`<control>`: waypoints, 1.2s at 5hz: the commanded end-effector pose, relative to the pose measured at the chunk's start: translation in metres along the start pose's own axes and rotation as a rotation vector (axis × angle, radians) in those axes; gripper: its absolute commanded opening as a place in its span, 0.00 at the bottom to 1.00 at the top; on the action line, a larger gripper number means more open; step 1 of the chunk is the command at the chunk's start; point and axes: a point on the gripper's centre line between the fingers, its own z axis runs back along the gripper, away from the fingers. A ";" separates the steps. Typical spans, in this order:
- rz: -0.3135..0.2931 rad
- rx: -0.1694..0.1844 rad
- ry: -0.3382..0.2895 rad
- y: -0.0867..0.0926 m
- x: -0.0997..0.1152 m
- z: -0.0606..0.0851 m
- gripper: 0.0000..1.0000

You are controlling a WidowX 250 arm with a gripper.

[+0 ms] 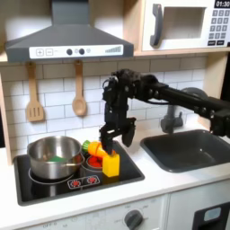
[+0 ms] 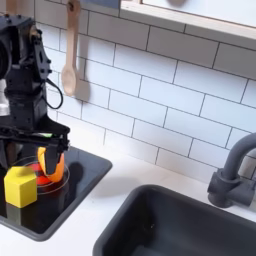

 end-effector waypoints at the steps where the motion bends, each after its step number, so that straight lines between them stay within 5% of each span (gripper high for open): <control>1: 0.035 0.011 0.037 0.012 0.002 -0.009 1.00; 6: 0.050 0.018 0.044 0.018 -0.001 -0.013 1.00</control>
